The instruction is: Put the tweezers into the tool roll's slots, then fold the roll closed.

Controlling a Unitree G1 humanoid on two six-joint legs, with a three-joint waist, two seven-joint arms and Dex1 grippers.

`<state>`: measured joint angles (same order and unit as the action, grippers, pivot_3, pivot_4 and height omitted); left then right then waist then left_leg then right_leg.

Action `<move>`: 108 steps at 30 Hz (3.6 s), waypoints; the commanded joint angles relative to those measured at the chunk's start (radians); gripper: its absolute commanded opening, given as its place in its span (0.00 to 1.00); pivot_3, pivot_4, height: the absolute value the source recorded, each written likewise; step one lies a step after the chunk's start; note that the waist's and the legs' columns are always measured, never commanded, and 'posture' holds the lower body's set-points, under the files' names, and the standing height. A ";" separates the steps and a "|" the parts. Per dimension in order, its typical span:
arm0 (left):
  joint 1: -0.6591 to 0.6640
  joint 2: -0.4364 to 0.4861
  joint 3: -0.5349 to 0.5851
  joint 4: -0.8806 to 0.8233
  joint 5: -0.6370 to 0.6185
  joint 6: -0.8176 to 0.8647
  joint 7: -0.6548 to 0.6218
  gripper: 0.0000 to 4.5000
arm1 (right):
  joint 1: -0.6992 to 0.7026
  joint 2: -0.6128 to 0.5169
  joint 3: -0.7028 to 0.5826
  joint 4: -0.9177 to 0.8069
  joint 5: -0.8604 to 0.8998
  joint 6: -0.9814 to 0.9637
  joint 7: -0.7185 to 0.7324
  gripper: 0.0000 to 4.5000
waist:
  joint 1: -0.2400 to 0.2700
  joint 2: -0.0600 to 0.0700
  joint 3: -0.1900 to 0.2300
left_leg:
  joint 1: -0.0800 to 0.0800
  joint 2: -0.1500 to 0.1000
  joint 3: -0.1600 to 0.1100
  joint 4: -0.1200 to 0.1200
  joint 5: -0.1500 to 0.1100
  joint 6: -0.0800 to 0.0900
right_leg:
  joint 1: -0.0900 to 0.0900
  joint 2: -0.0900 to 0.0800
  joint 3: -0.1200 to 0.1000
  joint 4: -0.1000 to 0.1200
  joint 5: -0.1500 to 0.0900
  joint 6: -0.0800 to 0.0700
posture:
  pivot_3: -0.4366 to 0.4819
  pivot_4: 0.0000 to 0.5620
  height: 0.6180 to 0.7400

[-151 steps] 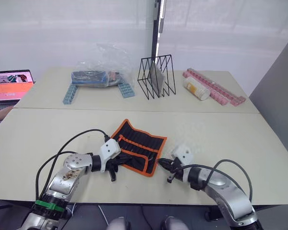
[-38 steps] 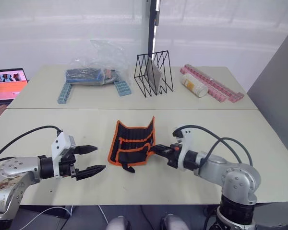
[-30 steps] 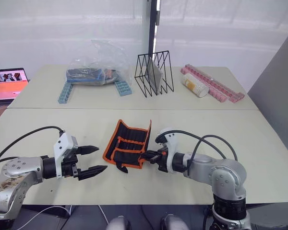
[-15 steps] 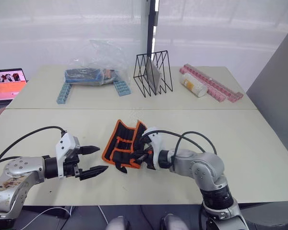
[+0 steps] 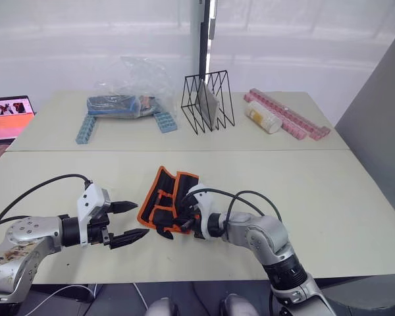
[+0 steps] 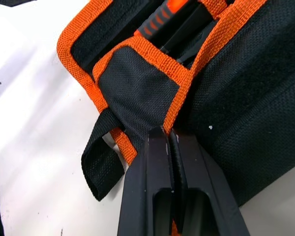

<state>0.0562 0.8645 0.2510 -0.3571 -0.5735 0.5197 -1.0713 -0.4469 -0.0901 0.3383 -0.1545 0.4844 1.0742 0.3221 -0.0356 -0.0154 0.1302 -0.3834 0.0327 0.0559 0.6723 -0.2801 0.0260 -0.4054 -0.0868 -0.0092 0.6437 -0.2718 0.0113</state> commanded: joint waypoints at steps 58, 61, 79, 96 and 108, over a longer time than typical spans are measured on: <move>0.005 0.021 0.010 -0.034 0.010 0.001 -0.002 1.00 | 0.099 -0.067 -0.017 0.078 -0.021 -0.109 0.064 0.01 | 0.005 -0.004 -0.003 | 0.008 -0.001 -0.001 -0.016 -0.001 -0.014 | 0.000 -0.012 -0.002 -0.007 0.000 -0.004 | 0.48 0.27 0.97; 0.009 0.020 0.016 -0.033 0.011 0.000 0.003 1.00 | 0.104 -0.089 0.011 0.056 -0.049 -0.135 0.063 0.01 | 0.009 -0.003 -0.002 | 0.005 -0.001 -0.001 -0.015 -0.001 -0.014 | 0.000 -0.012 -0.003 -0.011 0.000 -0.004 | 0.48 0.27 0.97; -0.163 -0.114 -0.049 0.126 0.010 0.150 0.234 1.00 | 0.134 -0.109 0.058 0.034 -0.083 -0.120 0.068 0.01 | 0.017 -0.004 -0.003 | 0.002 -0.001 -0.001 -0.016 0.004 -0.006 | -0.001 -0.011 -0.005 -0.012 0.001 -0.003 | 0.48 0.27 0.97; -0.193 -0.171 -0.111 0.130 0.026 0.196 0.264 0.08 | 0.138 -0.102 0.067 0.009 -0.089 -0.120 0.067 0.00 | 0.019 -0.006 -0.005 | 0.002 -0.001 -0.001 -0.018 0.004 -0.006 | -0.001 -0.011 -0.005 -0.012 0.001 -0.003 | 0.48 0.27 0.97; -0.223 -0.195 -0.105 0.093 -0.025 0.226 0.268 0.01 | 0.135 -0.106 0.078 0.010 -0.104 -0.126 0.069 0.00 | 0.022 -0.006 -0.005 | 0.002 -0.001 -0.001 -0.018 0.004 -0.006 | -0.001 -0.011 -0.005 -0.012 0.001 -0.003 | 0.48 0.27 0.97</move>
<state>-0.1433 0.6733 0.1298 -0.2200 -0.5614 0.7442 -0.7981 -0.3415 -0.1673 0.3926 -0.2048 0.4322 0.9036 0.4124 -0.0134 -0.0219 0.1256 -0.3813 0.0319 0.0547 0.6541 -0.2763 0.0204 -0.4062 -0.0982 -0.0142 0.6316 -0.2707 0.0085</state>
